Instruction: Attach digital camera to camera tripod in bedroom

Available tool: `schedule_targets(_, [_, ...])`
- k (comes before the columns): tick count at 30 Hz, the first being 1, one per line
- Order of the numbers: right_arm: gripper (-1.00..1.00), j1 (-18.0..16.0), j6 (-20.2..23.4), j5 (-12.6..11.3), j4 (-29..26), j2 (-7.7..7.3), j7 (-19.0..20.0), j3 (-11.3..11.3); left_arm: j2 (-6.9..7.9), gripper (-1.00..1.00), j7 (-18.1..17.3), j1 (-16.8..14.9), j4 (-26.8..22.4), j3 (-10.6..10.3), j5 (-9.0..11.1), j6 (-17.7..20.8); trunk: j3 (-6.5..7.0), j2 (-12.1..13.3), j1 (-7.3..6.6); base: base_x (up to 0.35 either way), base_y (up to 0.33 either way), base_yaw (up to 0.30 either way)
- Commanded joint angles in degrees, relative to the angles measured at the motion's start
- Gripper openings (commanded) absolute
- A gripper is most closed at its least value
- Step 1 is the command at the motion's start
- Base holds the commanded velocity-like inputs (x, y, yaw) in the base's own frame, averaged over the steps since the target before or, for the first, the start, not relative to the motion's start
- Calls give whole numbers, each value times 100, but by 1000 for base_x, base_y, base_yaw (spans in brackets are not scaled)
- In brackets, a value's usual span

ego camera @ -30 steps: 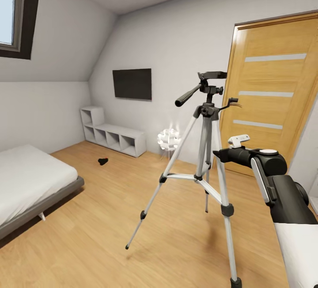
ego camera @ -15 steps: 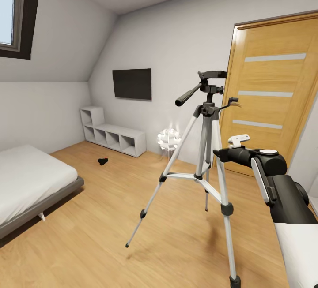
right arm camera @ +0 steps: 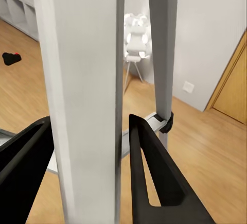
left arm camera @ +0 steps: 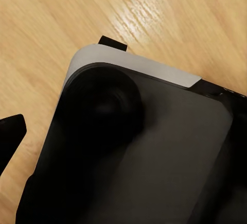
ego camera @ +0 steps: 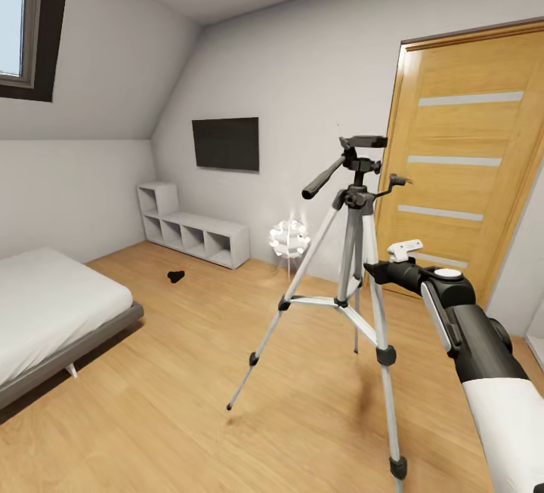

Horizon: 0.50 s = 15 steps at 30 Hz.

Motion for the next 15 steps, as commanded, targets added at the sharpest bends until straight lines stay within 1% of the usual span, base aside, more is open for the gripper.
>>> schedule_targets(1, [-100,-5,-1,1,8,-1,30,-3,-3,100,7,-3,1,45,-8,-15,-6,-4,0,0,0,0])
schedule_targets(15, [-100,-5,-109,-9,70,0,6,-3,-3,100,9,-3,0,46,-9,-15,-6,-4,0,0,0,0])
